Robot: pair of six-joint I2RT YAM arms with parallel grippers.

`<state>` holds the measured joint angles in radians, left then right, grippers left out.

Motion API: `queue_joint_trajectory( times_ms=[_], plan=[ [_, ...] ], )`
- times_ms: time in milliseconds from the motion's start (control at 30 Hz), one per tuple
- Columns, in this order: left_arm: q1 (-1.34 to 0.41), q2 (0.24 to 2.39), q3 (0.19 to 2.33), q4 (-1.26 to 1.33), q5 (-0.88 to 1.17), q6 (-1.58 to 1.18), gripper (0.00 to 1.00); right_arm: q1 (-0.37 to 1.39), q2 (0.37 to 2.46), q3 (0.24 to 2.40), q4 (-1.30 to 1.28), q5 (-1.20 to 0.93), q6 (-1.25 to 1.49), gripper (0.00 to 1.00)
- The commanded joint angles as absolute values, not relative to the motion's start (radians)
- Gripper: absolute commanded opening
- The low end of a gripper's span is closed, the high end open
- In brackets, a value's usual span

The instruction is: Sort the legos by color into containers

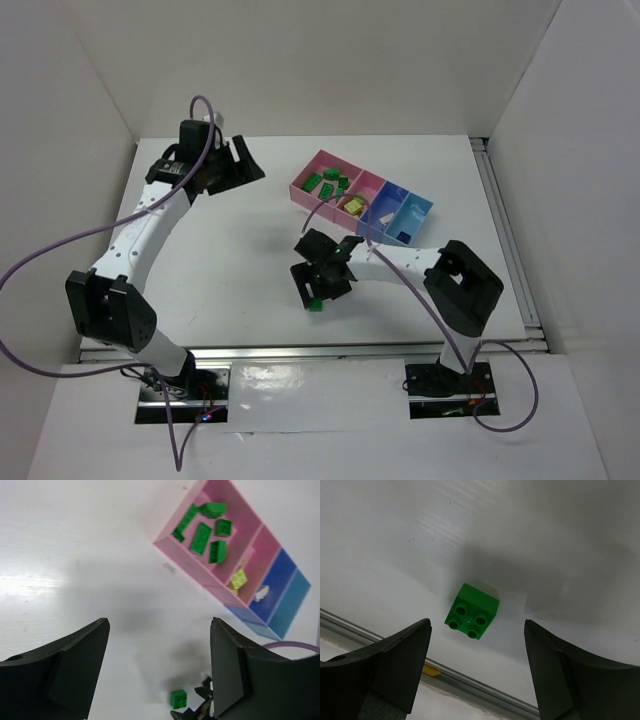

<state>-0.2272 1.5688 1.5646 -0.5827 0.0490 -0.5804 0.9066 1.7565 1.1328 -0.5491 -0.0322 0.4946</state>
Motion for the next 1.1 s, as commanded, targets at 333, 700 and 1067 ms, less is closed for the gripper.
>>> queue_joint_trajectory(
  times_ms=[333,700,1067],
  plan=[
    [-0.166,1.491,1.422,-0.566,0.057,-0.575,0.84,1.014,1.824,1.212,-0.594,0.086,0.630,0.67],
    [-0.146,1.471,1.387,-0.566,0.057,-0.575,0.82,1.014,1.832,1.339,-0.663,0.221,0.592,0.26],
    [-0.126,1.471,1.378,-0.566,0.038,-0.566,0.82,0.743,1.926,1.690,-0.663,0.317,0.407,0.26]
  ],
)
